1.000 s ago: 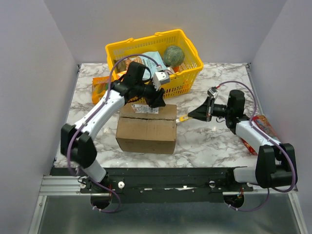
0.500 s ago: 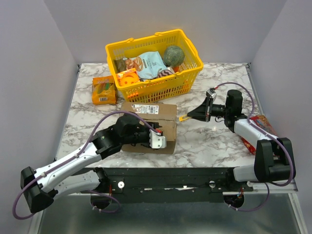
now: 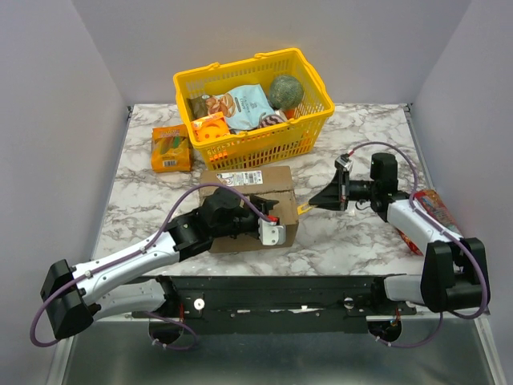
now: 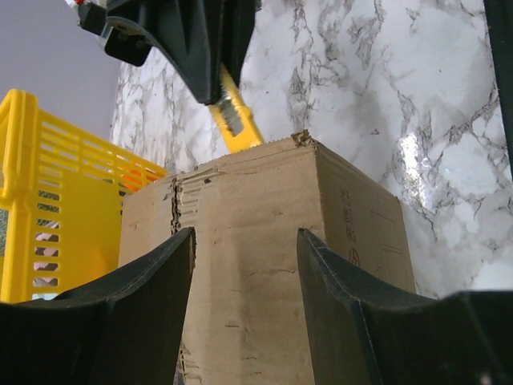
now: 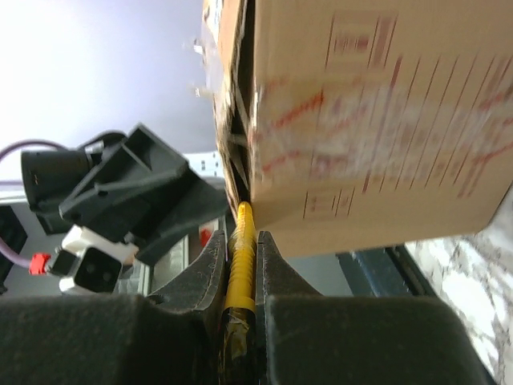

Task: Unpack the express box

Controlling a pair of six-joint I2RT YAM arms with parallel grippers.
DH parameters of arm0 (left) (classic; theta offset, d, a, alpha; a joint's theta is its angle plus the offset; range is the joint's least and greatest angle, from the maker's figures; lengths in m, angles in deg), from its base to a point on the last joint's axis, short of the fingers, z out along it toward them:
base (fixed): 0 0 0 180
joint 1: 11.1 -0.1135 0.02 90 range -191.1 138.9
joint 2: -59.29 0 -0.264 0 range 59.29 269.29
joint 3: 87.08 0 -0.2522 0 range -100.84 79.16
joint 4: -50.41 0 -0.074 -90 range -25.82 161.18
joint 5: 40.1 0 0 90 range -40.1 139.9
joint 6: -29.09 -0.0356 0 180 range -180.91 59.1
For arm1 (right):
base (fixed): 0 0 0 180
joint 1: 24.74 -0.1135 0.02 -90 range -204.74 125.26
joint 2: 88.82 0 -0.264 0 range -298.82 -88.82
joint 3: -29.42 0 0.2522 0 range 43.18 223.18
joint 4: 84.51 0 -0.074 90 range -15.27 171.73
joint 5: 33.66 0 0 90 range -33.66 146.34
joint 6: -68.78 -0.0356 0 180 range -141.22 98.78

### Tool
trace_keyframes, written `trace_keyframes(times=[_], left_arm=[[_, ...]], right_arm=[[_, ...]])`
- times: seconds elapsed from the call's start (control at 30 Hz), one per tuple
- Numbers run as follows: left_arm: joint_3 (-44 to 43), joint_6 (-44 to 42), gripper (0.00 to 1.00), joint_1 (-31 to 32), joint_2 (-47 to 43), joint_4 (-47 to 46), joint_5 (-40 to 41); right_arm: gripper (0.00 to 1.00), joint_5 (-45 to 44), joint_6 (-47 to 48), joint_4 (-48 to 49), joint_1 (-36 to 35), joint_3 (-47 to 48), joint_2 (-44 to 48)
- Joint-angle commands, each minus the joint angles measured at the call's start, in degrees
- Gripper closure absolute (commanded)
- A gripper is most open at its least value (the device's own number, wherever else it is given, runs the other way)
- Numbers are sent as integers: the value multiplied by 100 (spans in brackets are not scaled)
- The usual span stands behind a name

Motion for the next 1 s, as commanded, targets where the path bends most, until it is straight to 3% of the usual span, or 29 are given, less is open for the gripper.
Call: trace_keyframes(times=[0.0,0.17,0.3,0.47,0.53,0.63,0.67,0.8,0.9,0.93,0.97], left_arm=[[107,3,38,39,72,-187,358],[142,81,38,39,10,-213,340],[-173,519,36,39,27,-170,279],[-1068,1118,32,39,326,260,664],[-1246,1302,32,31,405,340,1058],[-1387,1374,28,-92,344,218,1394],[-1396,1339,27,-136,292,182,1482],[-1387,1276,22,-531,90,103,1667],[-1571,1549,19,-1066,141,278,1536],[-1606,1636,19,-1190,168,296,1536],[-1650,1715,19,-1287,203,296,1535]], right_arm=[[100,645,733,-1287,-33,-51,323],[99,226,1752,-2570,274,501,640],[100,-1395,3823,-3836,617,1678,561],[100,-2007,5276,-3769,881,2454,674],[100,-2586,6155,-3489,881,2271,1077],[100,-3693,7455,-2594,872,1341,1745],[100,-3983,7790,-2252,864,607,2209],[99,-5292,9712,-110,855,-890,3021],[93,-5681,10645,536,855,-1420,3127],[84,-5717,10876,668,855,-1544,3154],[81,-5735,11095,844,855,-1736,3163]])
